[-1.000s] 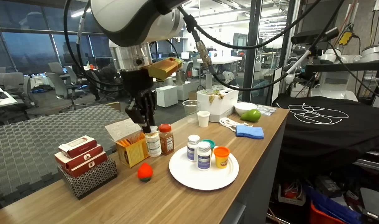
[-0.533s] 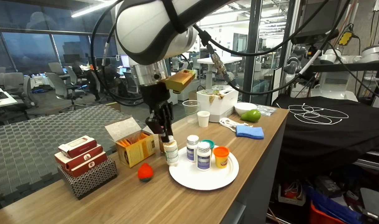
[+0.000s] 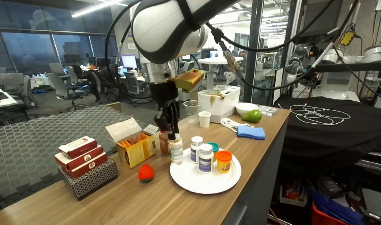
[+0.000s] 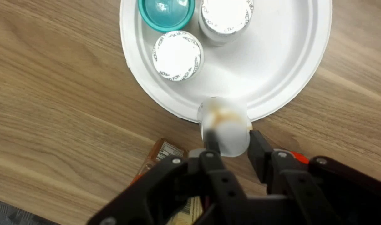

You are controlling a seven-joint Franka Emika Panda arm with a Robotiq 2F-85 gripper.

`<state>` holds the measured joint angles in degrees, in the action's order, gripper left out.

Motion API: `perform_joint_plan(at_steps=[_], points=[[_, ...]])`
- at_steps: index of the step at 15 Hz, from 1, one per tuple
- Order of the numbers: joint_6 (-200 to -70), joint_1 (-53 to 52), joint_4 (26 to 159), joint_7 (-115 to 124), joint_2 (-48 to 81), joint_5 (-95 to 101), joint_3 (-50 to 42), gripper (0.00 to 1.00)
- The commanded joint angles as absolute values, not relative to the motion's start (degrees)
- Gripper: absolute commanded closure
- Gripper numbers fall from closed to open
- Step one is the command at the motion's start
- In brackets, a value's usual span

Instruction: Pick up the bottles and small containers from the table and put them on the plate.

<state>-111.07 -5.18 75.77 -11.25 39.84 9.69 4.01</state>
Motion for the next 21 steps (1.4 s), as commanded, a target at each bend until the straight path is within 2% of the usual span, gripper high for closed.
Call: perform_joint_plan(at_steps=[1, 10, 21], points=[[-114.42, -4.64, 81.75, -11.62, 35.6, 8.82, 4.25, 0.78], [-114.91, -4.78, 88.33, -11.68, 32.01, 9.27, 4.2, 0.78], [-118.89, -4.36, 90.04, -13.15, 32.41, 10.04, 3.87, 0.79]])
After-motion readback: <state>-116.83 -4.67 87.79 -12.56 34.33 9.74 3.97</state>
